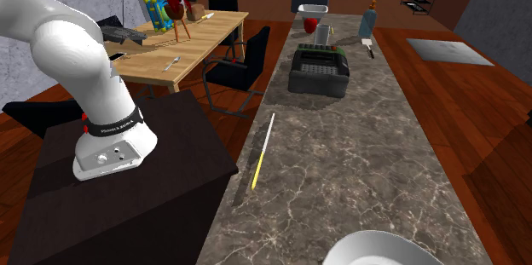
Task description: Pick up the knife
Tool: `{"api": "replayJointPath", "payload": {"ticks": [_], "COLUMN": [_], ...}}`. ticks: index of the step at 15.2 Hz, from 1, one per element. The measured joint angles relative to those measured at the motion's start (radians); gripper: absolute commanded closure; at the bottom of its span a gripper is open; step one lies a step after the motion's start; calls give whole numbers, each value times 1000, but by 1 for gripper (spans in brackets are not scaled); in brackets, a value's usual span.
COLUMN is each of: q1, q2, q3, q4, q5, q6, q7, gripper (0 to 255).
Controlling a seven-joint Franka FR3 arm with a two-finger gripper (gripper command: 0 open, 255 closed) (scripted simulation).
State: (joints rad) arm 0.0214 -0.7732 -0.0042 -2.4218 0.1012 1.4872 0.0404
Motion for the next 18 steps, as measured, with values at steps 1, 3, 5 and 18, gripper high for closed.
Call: {"api": "replayJointPath", "payload": {"ticks": [1,3,5,18], "q1": [0,1,-2,-38], "q2": [0,-15,-38,54], "q3": [0,-18,-52,-314], "q4": [0,-42,-103,-382], "q5": [0,-20,-55,-307], "q6": [0,31,74,512], "q7": [0,-42,-110,-563], "gripper": [0,0,0,0]}}
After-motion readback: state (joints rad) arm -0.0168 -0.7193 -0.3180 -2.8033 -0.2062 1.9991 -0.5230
